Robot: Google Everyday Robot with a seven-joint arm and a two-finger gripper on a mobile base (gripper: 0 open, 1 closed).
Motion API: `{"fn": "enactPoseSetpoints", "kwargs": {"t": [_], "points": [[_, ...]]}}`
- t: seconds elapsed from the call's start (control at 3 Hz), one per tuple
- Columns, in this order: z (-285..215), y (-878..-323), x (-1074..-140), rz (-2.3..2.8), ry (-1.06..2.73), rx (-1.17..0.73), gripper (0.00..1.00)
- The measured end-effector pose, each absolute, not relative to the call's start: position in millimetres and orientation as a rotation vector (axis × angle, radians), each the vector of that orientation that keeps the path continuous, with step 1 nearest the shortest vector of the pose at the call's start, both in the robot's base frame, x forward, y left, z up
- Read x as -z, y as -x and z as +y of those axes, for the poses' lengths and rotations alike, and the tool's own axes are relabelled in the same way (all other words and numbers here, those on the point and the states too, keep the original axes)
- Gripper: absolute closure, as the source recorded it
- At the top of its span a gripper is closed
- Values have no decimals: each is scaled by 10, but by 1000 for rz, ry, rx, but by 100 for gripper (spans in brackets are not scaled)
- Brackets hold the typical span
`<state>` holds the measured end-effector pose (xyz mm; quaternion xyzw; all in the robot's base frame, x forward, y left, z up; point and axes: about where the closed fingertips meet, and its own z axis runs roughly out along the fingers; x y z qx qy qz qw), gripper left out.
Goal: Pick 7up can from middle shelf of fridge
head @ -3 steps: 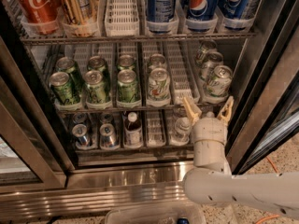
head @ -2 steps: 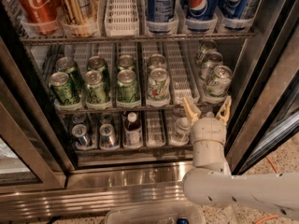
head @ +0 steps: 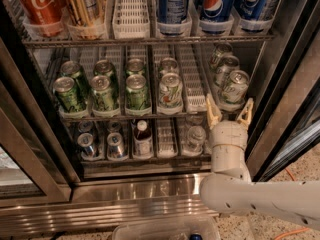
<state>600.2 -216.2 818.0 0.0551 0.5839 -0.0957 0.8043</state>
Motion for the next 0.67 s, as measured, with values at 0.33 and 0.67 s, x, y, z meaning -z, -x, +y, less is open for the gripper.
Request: {"fn": "enactPoseSetpoints", "kwargs": {"t": [0.33,0.67], "points": [[-2299,-6271,-8292,1223,-114,221,23],[-2286,-6307,-8309,1226,-111,215,23]]}}
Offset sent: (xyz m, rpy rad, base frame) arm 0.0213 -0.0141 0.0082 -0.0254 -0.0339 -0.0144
